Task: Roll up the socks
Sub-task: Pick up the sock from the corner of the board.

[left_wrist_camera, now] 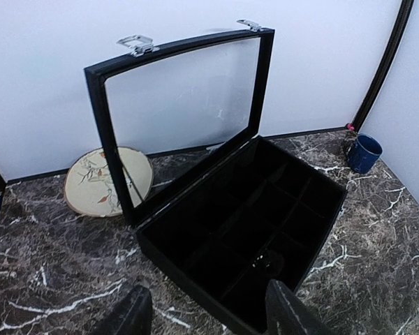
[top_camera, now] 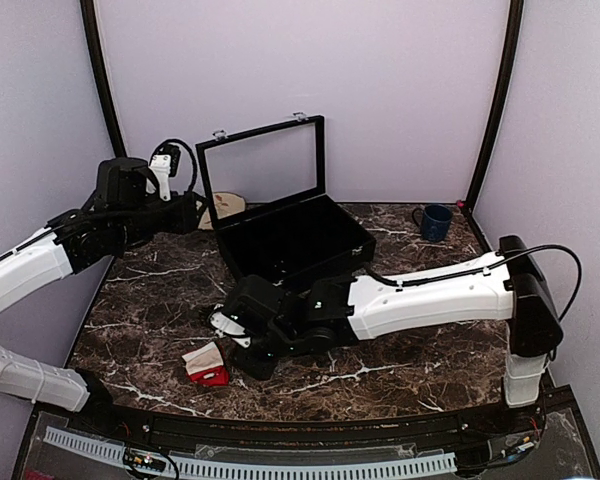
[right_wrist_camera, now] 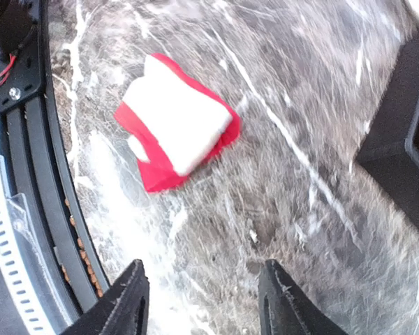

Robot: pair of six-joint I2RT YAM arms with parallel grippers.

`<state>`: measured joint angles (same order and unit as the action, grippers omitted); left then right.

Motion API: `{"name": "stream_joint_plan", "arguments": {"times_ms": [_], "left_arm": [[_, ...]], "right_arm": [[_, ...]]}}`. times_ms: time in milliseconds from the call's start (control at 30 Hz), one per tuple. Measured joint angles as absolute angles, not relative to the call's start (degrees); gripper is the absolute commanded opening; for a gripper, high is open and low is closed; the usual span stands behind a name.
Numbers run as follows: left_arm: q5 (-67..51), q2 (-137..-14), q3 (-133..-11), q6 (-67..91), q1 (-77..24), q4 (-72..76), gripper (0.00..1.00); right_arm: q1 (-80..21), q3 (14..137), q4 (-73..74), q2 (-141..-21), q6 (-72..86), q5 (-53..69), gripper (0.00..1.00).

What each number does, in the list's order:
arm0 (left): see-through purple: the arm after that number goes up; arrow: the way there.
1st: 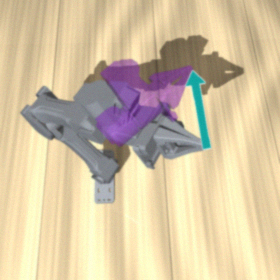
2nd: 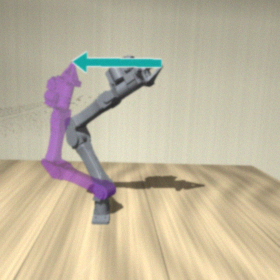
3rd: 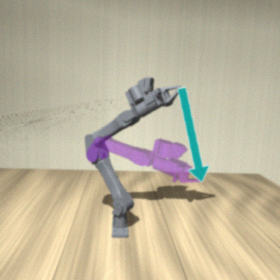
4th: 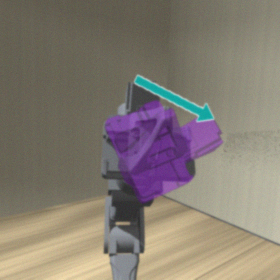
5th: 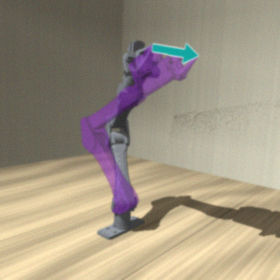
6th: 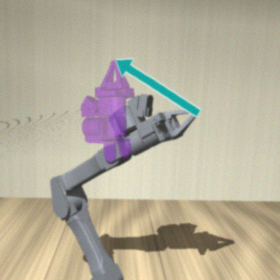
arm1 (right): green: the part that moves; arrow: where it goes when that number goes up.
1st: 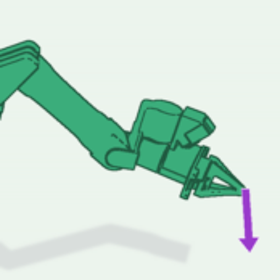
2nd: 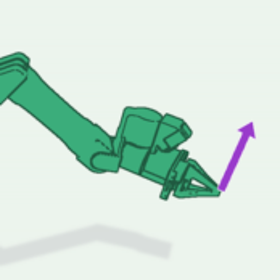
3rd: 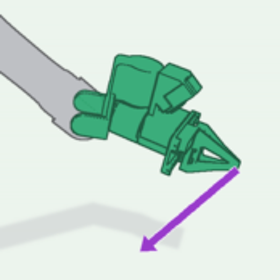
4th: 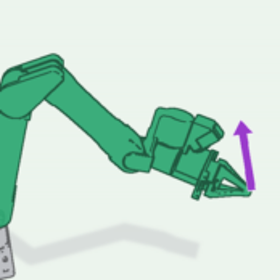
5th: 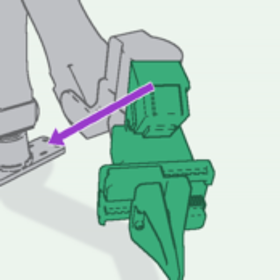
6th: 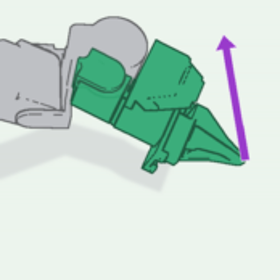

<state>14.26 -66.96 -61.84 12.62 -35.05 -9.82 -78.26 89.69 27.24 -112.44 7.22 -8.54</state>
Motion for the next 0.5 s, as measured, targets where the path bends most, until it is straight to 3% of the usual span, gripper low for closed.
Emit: {"name": "stream_joint_plan", "arguments": {"times_ms": [500], "left_arm": [[17.58, -51.92, -56.18, 17.82, -35.05, -24.23, 0.59]], "right_arm": [[-85.49, 110.83, 32.69, -132.07, -3.2, -19.49, 0.58]]}}
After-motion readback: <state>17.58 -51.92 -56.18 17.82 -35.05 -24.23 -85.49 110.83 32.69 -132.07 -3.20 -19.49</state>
